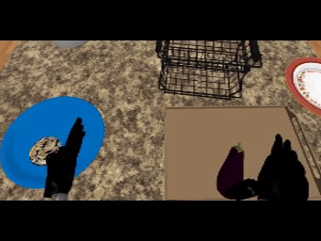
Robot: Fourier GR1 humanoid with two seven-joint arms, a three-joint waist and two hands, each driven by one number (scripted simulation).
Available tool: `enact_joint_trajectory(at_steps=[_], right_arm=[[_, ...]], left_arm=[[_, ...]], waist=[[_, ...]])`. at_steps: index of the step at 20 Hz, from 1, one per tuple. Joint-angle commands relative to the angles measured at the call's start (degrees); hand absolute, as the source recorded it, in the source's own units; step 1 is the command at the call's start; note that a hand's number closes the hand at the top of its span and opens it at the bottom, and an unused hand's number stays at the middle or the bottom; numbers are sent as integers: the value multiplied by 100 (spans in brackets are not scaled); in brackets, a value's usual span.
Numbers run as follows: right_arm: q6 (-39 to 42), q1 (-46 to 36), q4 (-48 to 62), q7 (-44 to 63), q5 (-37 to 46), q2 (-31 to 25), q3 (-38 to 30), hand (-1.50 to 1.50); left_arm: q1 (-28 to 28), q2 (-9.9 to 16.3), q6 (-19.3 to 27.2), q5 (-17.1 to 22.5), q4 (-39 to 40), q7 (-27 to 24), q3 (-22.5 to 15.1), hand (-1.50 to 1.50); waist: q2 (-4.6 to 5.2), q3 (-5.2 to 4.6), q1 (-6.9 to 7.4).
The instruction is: Pick the eggplant from the tray and place it in the tiered basket
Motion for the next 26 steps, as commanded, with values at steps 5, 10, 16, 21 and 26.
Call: enact_joint_trajectory(at_steps=[5,10,16,21,26], right_arm=[[444,-561,778,1397,-405,31,-134,-150],[693,-701,1251,1398,-732,32,-439,-150],[789,-865,1447,1397,-967,32,-711,-150],[648,-1087,1739,1396,-1088,32,-862,-150],[798,-1011,1924,1396,-1358,32,-977,-150]], left_arm=[[134,-14,-1,13,111,65,39,0],[79,38,-30,16,177,44,107,0],[99,-2,-50,1,19,168,21,0],[133,24,-172,130,199,20,152,0],[-20,-130,5,-25,406,-33,108,0]], waist=[[18,-15,-28],[40,-22,-16],[16,-19,-48],[25,-22,-33],[27,-22,-124]])
